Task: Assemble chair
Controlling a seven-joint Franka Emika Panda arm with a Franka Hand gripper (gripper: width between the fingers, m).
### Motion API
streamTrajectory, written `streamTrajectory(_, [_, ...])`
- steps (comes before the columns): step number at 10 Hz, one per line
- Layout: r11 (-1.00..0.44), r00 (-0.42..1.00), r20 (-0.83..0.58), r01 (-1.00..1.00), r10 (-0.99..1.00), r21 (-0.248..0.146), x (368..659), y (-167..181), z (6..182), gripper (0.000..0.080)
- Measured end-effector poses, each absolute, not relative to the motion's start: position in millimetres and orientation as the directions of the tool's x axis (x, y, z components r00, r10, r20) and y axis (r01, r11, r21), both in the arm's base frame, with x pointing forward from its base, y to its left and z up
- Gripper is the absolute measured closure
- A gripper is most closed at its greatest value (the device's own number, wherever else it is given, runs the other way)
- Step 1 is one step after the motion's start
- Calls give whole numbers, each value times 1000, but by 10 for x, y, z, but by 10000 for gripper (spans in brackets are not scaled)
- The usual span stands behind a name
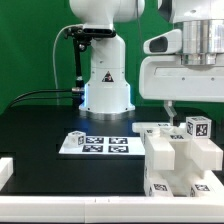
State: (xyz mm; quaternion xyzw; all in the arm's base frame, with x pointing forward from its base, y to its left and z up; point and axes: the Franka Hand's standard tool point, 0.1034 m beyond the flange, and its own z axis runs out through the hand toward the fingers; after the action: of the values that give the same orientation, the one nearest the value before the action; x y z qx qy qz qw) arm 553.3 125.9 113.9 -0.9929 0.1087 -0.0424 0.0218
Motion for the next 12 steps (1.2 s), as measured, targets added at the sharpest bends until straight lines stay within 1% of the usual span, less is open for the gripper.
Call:
streamTrajectory(1, [-994, 990, 94, -97, -101, -44, 5540, 1272, 1138, 151])
streamTrajectory(2, [-980, 977, 88, -189, -194, -56, 5538, 1276, 1138, 238])
streamTrajectory(3, [-982, 978, 89, -183, -187, -53, 5540, 1268, 1138, 375])
streamTrajectory(4, [-978, 975, 88, -200, -204, -56, 5540, 1267, 1138, 375])
streamTrajectory(5, [-959, 956, 83, -276, -281, -63, 5540, 1267, 1138, 519])
streamTrajectory(6, [-932, 930, 78, -356, -360, -69, 5540, 1267, 1138, 518])
streamTrajectory(8, [-833, 831, 62, -547, -552, -85, 5536, 1296, 1142, 518])
streamTrajectory(9, [-758, 758, 51, -645, -651, -92, 5540, 1289, 1145, 518])
streamTrajectory(11, [-563, 565, 13, -820, -825, -97, 5542, 1221, 1143, 518])
streamTrajectory(12, [-529, 531, 5, -843, -847, -100, 5542, 1212, 1142, 518])
